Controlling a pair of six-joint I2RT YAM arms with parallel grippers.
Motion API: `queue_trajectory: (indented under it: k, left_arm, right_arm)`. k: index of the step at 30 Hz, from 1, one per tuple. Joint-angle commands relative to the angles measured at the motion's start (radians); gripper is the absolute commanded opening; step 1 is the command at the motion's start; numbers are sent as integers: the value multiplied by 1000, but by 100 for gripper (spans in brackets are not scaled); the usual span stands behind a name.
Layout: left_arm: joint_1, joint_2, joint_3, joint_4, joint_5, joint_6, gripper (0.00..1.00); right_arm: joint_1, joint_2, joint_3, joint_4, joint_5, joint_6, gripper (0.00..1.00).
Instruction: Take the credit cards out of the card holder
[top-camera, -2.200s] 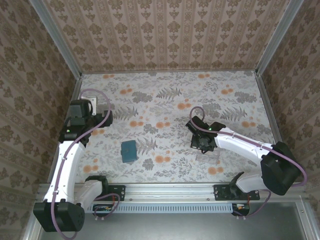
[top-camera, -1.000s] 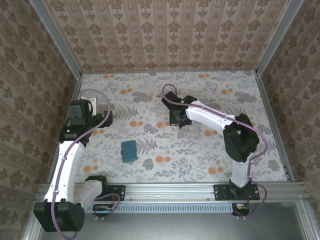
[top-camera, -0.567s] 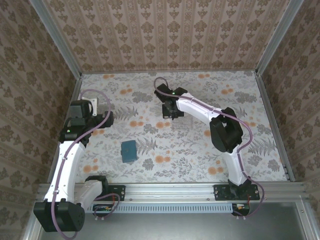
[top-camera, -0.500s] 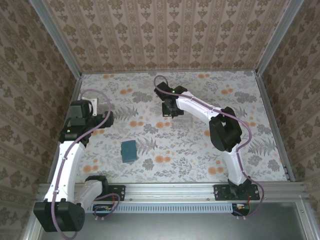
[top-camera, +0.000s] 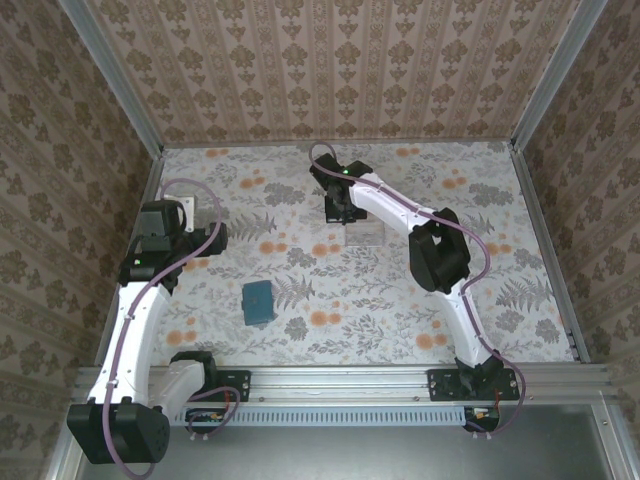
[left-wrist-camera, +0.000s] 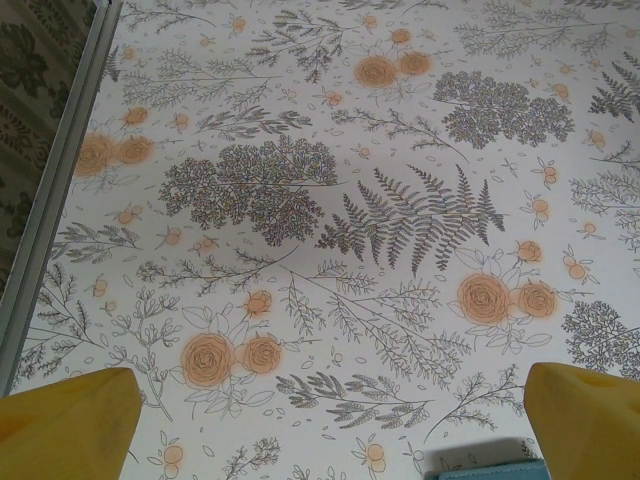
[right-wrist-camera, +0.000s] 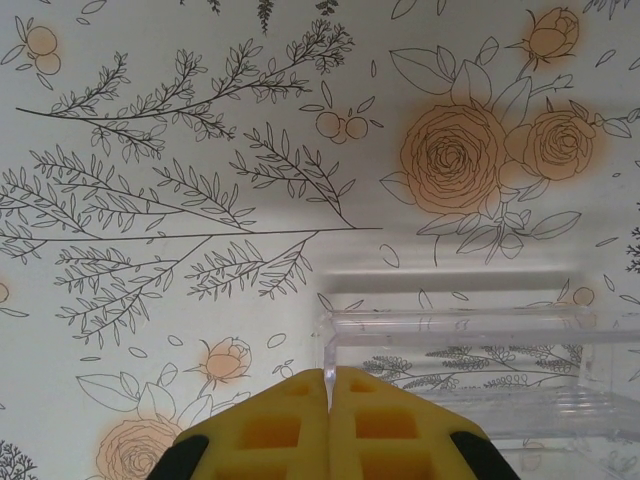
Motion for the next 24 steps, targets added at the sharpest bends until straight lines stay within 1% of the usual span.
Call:
queue_trajectory:
  k: [1,10,19,24]
  left_arm:
    - [4,-10,-5,4,11,2,100]
    - [4,-8,-6,1,11,2,100]
    - [4,-11,-6,1,12,3,100]
    - [4,-11,-5,2,11,-2,100]
  right_arm:
    - [-6,24,46,-50,37,-15,5]
    - [-12,44,52,-41,30,-9,8]
    - [-18,42,58,-43,16,-6,18]
    - [-19,19,67,-58,15,-7,19]
